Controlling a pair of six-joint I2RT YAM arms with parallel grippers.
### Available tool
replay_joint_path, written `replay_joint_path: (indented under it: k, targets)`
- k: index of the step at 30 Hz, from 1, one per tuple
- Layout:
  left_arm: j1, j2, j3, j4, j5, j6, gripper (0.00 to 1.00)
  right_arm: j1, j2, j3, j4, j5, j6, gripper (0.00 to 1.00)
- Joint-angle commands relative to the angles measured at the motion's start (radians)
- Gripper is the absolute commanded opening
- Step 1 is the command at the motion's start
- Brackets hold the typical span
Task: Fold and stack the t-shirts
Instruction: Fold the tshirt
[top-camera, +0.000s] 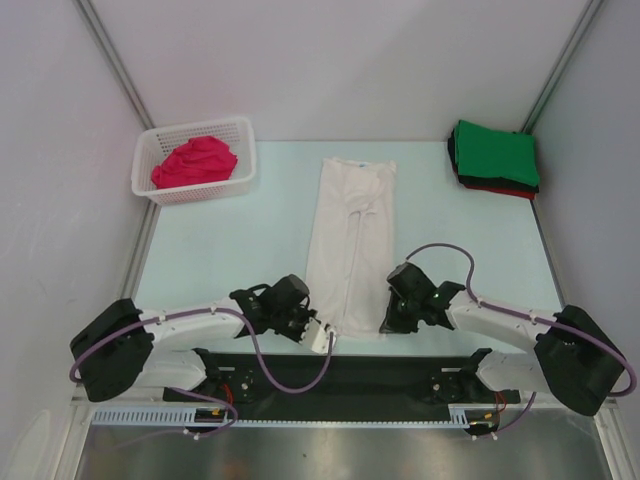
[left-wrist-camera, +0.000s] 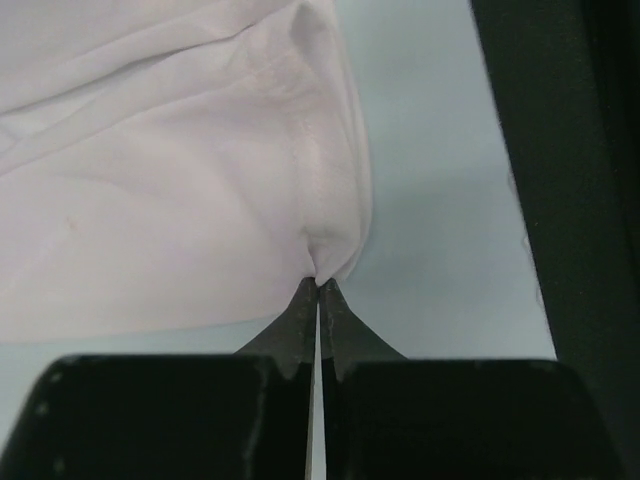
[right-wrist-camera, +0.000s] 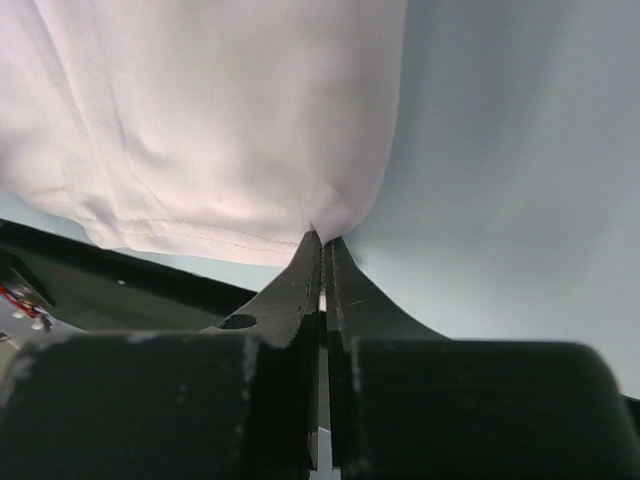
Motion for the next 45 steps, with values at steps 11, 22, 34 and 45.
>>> replay_joint_path:
  k: [11, 22, 34, 45]
  targets:
    - [0.339, 0.137, 0.418, -0.043, 0.192, -0.179, 0.0, -0.4, 0.142, 0.353, -0.013, -0.157, -0.299, 0.0]
    - [0.462, 0.562, 0.842, -0.076, 0.092, -0.277, 0.0, -0.555, 0.526, 0.663, 0.054, -0.273, -0.371, 0.0]
    - [0.471, 0.733, 0.968, -0.084, 0.017, -0.3, 0.21, -0.619, 0.667, 0.744, 0.082, -0.259, -0.365, 0.36]
    - [0.528, 0.771, 1.132, -0.073, -0.134, -0.433, 0.53, -0.568, 0.465, 0.744, 0.024, -0.034, -0.509, 0.51]
